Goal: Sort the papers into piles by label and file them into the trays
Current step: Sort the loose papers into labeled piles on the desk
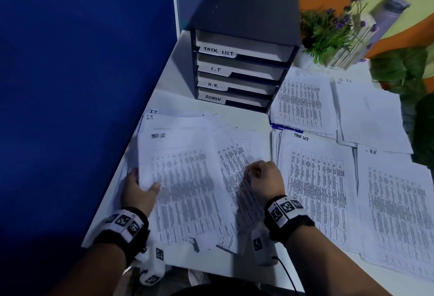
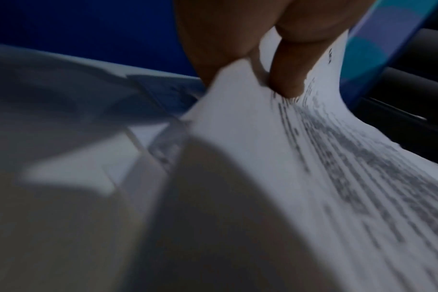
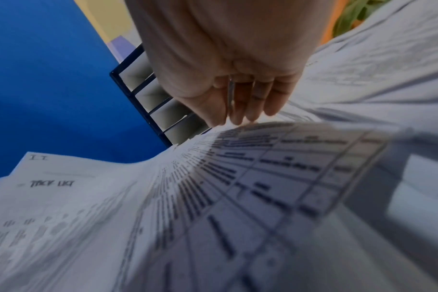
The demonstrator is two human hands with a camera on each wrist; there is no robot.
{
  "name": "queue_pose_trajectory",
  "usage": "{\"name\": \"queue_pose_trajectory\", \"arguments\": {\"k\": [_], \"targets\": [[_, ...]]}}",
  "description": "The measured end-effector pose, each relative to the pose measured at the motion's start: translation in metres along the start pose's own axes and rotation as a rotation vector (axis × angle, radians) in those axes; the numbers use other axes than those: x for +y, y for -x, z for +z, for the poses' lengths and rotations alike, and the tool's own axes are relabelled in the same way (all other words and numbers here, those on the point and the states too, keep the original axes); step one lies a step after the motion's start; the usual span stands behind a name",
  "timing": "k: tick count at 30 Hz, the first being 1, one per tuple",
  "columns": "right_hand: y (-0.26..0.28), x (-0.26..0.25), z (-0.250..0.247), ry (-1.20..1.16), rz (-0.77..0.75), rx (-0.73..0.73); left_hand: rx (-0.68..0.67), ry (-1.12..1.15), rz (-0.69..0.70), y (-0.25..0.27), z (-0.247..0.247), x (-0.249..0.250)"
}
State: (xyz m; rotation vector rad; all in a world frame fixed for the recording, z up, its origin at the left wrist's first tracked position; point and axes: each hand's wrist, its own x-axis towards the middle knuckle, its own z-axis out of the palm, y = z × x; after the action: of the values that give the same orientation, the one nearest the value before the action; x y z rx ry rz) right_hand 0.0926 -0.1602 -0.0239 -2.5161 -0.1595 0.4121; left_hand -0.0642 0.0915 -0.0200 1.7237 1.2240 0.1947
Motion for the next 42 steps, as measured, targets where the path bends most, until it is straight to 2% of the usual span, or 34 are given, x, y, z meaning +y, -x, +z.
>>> {"name": "queue_pose_trajectory", "arguments": {"k": [2,7,11,15,21,26,29,31,37,42], "targets": [[-0.003,-0.001,-0.004,0.123,-0.037,0.010,0.003,-0.063,-0.038,-0.013,-0.015,-0.009],[-0.001,-0.011,0.001,0.193,0.007,-0.177,-0.029,-0.061,-0.107,-0.033,-0.033,-0.028],[-0.004,-0.014,-0.005,0.065,-0.026,0.019,0.002,-0.045,-0.149,-0.036,-0.037,-0.032],[-0.013,-0.007,-0.026,-0.010,0.008,0.214,0.038,0.009,-0.158,-0.038,-0.043,-0.031],[-0.023,-0.004,-0.035,-0.119,0.104,0.224,-0.009,0.175,-0.151,-0.038,-0.038,-0.026],[-0.015,-0.014,-0.016,-0.277,0.131,0.126,-0.155,0.344,-0.180,-0.026,-0.022,-0.020],[-0.015,-0.015,-0.001,-0.400,0.142,0.022,-0.320,0.355,-0.205,-0.021,-0.014,-0.018],[-0.009,-0.017,0.004,-0.535,0.175,-0.068,-0.368,0.358,-0.167,-0.015,-0.010,-0.015],[0.001,-0.007,0.012,-0.824,0.266,-0.283,-0.349,0.275,-0.079,-0.004,0.000,-0.013],[0.004,-0.006,-0.004,-0.995,0.279,-0.308,-0.317,0.345,-0.045,0.006,-0.002,-0.006]]}}
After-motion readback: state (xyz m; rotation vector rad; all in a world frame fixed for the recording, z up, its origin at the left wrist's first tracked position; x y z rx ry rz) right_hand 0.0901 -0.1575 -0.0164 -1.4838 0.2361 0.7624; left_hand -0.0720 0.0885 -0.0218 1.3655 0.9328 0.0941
